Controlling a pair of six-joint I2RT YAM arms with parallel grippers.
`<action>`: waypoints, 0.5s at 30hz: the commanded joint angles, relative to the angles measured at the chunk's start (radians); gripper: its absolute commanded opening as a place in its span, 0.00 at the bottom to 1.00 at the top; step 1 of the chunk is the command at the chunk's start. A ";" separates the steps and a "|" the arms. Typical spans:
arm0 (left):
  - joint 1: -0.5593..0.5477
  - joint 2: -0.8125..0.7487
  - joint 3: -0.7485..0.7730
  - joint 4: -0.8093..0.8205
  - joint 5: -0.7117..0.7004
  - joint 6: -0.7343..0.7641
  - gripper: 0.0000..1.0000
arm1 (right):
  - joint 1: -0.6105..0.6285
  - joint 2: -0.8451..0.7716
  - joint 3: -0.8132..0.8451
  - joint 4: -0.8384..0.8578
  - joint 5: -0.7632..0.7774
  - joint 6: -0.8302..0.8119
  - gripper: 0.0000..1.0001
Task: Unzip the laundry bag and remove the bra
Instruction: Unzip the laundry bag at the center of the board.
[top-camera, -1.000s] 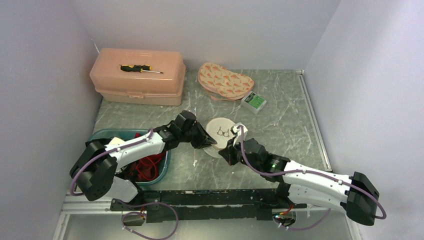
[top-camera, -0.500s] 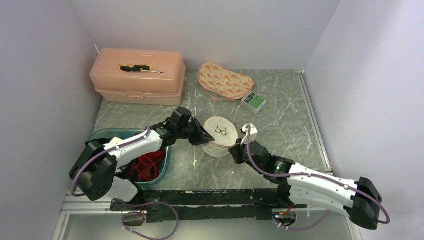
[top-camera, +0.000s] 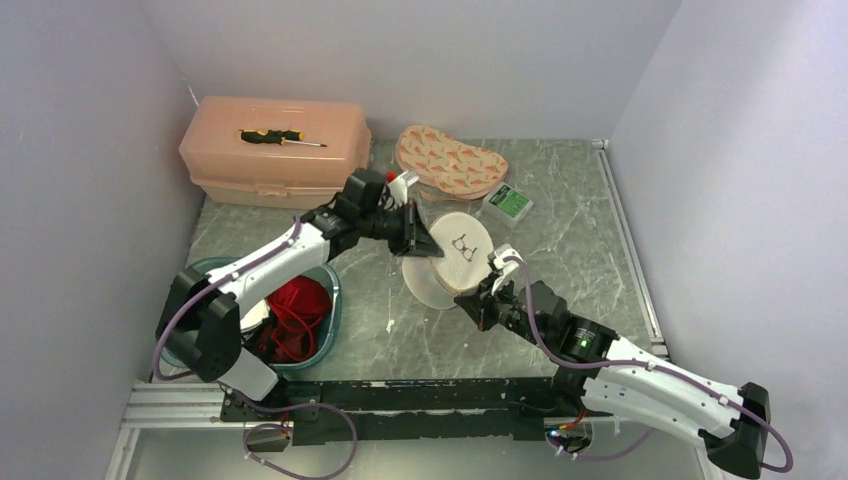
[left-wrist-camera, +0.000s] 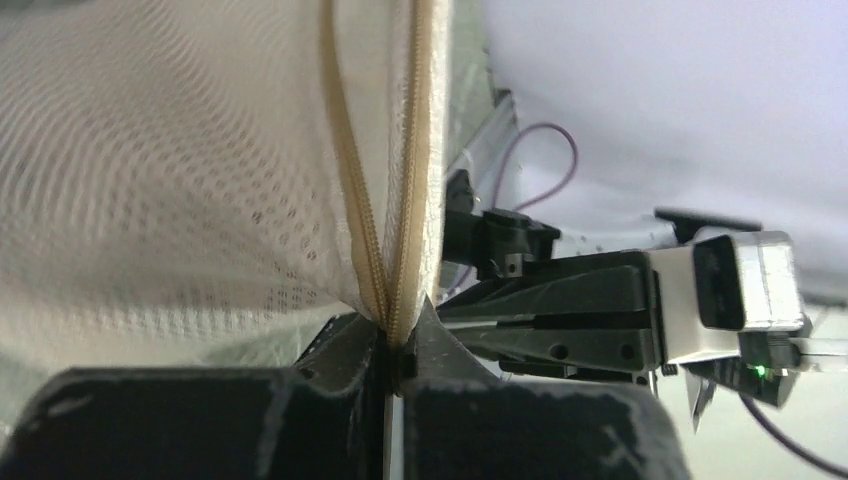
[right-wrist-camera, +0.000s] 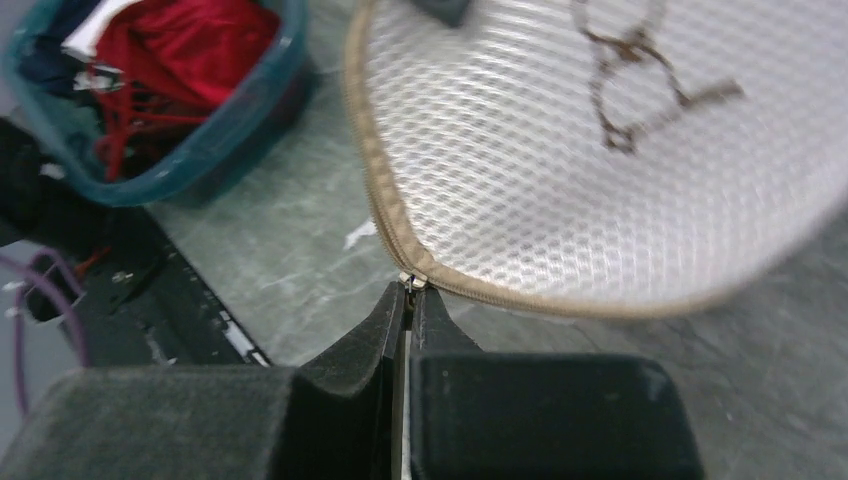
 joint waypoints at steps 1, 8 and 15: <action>0.003 0.081 0.178 -0.037 0.224 0.230 0.07 | 0.004 0.005 0.103 0.052 -0.183 -0.082 0.00; 0.034 0.220 0.062 0.182 0.266 0.159 0.32 | 0.004 0.074 0.020 0.120 -0.070 0.021 0.00; 0.081 0.088 -0.100 0.178 0.111 0.104 0.80 | 0.004 0.140 -0.049 0.202 -0.049 0.095 0.00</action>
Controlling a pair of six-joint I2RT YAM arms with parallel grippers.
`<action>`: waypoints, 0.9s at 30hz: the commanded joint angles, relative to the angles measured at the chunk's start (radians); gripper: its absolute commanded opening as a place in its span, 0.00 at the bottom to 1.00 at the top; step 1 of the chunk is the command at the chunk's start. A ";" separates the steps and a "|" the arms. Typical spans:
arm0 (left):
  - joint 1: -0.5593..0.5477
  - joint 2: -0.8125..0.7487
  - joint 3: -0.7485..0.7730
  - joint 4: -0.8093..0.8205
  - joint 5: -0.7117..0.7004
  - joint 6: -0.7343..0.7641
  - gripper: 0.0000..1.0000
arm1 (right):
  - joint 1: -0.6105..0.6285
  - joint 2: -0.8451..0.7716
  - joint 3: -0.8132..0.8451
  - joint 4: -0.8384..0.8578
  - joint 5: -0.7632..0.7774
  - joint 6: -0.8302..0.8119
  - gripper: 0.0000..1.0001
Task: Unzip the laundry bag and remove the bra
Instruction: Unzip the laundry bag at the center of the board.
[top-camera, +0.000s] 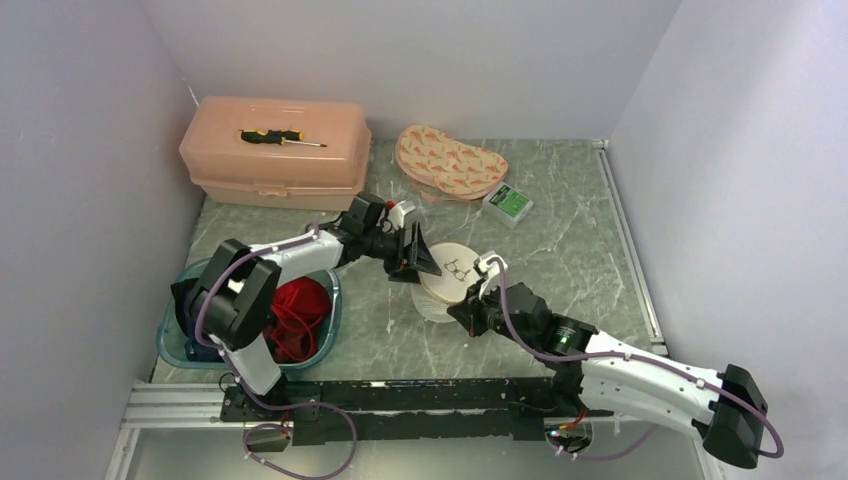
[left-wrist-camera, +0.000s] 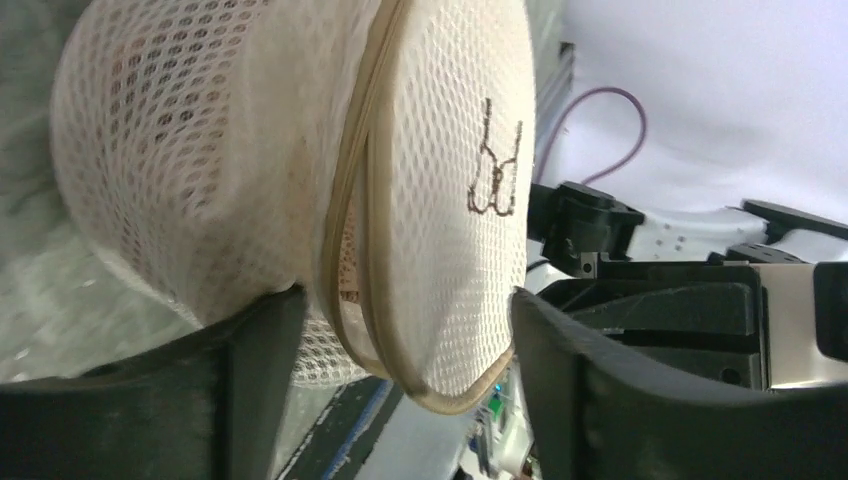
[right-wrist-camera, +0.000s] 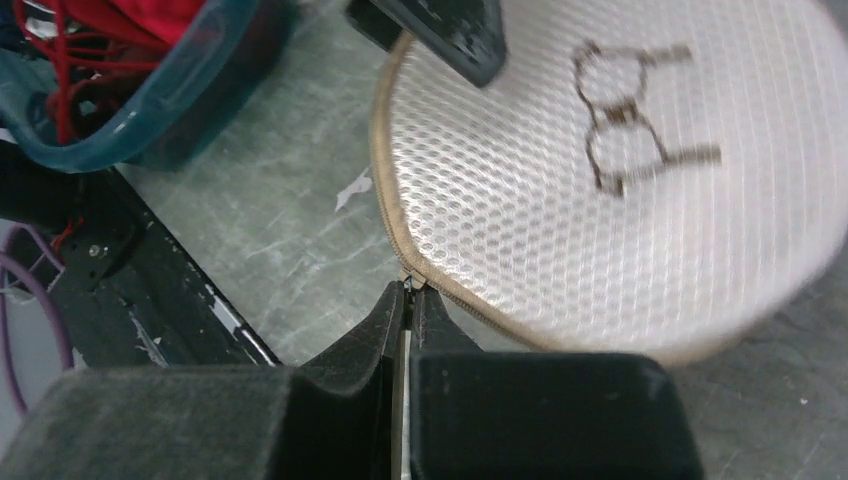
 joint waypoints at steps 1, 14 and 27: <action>0.024 -0.181 -0.026 -0.029 -0.124 0.012 0.89 | 0.004 0.020 -0.020 0.122 0.023 0.055 0.00; -0.135 -0.618 -0.288 -0.139 -0.549 -0.407 0.94 | 0.004 0.116 0.036 0.151 0.041 0.061 0.00; -0.221 -0.409 -0.207 -0.078 -0.617 -0.518 0.74 | 0.013 0.181 0.078 0.165 -0.025 0.046 0.00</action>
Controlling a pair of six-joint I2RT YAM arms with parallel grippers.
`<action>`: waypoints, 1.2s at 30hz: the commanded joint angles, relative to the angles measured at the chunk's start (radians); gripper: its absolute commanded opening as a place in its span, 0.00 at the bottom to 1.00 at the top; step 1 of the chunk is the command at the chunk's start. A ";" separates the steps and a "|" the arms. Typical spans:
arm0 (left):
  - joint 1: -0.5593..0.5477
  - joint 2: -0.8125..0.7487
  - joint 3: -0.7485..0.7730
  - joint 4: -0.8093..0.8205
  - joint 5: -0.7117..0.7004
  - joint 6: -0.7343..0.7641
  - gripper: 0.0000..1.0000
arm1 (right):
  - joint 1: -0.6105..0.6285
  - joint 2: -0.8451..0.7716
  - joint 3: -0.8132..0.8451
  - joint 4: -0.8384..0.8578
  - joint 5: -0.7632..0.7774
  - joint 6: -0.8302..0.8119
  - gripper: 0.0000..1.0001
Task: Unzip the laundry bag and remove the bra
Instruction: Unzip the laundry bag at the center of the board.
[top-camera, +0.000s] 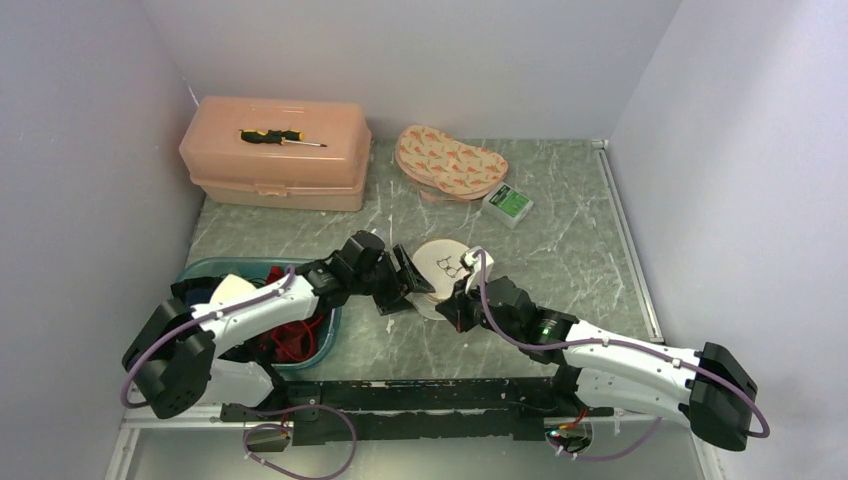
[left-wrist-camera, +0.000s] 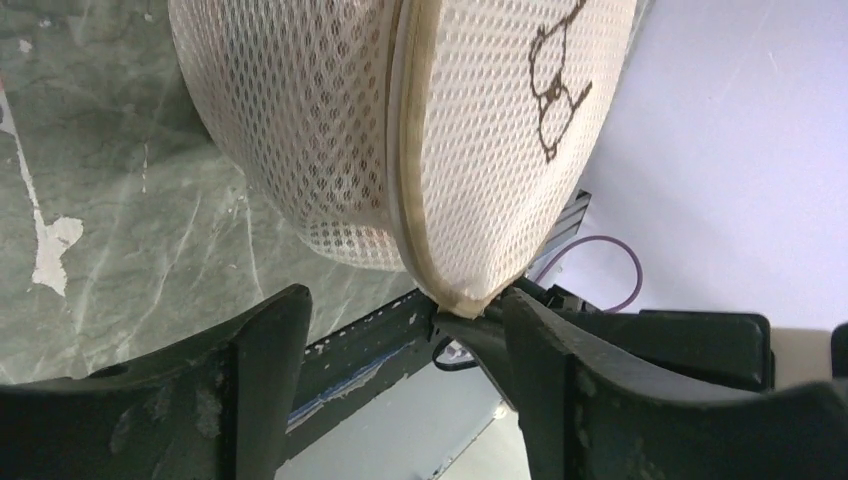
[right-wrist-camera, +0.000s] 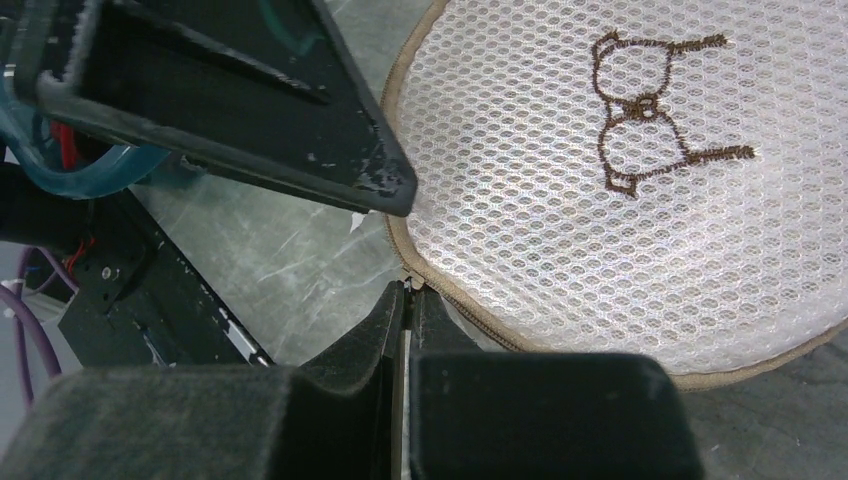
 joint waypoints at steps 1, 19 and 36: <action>-0.005 0.031 0.070 0.051 -0.034 -0.042 0.71 | 0.008 -0.009 0.051 0.039 -0.024 -0.011 0.00; -0.002 0.107 0.109 0.066 -0.009 -0.019 0.03 | 0.017 -0.060 0.033 -0.057 0.070 0.000 0.00; 0.061 0.092 0.122 0.056 0.114 0.125 0.03 | -0.015 -0.191 0.006 -0.310 0.336 0.160 0.00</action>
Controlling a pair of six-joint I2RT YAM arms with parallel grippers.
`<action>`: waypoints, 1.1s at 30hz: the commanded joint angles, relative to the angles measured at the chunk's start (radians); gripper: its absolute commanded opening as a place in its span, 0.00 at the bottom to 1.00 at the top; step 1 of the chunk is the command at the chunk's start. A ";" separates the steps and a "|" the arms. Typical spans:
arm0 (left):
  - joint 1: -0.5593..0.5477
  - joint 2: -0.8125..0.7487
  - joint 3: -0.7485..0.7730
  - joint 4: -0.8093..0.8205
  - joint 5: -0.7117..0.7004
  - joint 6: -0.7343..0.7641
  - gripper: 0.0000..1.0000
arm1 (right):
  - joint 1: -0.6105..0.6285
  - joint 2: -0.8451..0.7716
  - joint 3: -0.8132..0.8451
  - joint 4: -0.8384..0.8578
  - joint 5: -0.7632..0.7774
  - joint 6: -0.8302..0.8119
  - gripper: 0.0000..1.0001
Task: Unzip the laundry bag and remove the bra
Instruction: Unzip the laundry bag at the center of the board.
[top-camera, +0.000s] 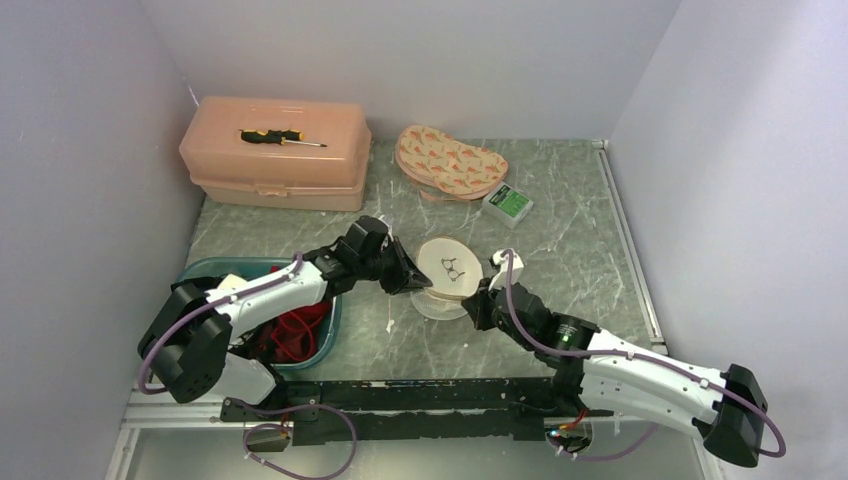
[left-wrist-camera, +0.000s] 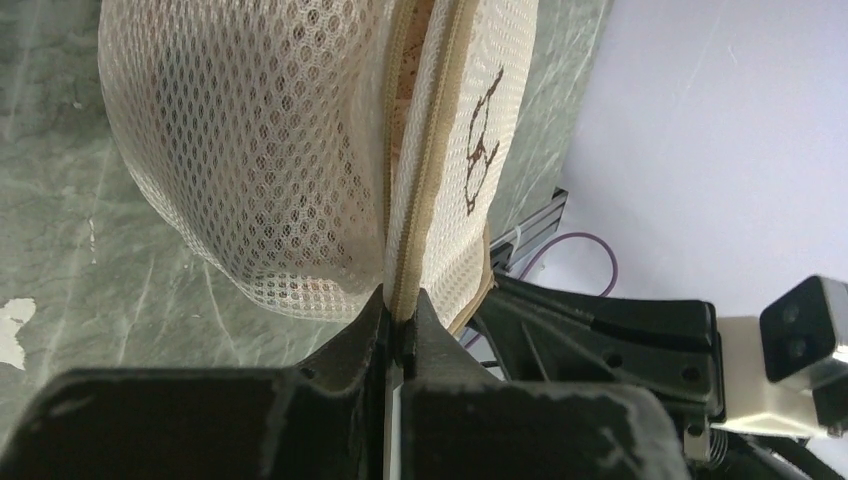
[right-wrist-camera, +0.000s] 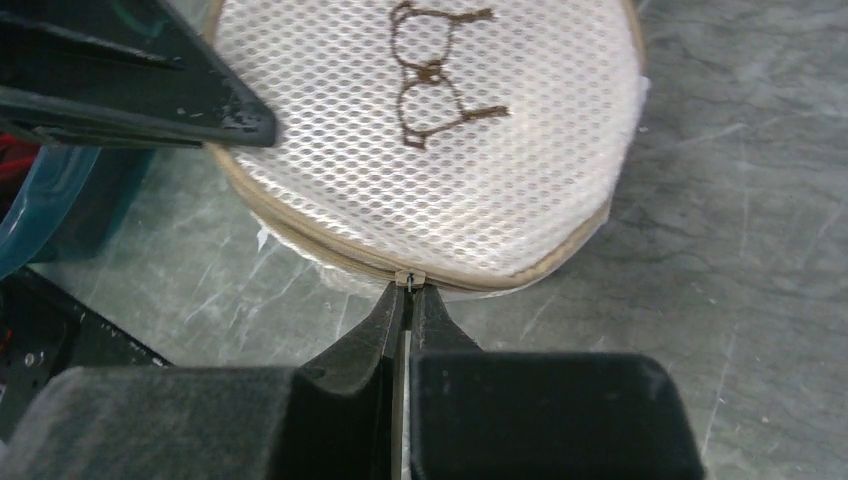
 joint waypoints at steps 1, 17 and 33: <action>0.019 -0.018 0.036 0.006 0.075 0.108 0.03 | -0.020 -0.026 0.007 -0.050 0.086 0.042 0.00; 0.073 0.269 0.483 -0.135 0.452 0.516 0.09 | -0.013 -0.106 0.155 0.024 -0.300 -0.217 0.00; 0.156 -0.117 0.107 -0.224 0.141 0.256 0.76 | -0.014 0.022 0.024 0.137 -0.144 -0.106 0.00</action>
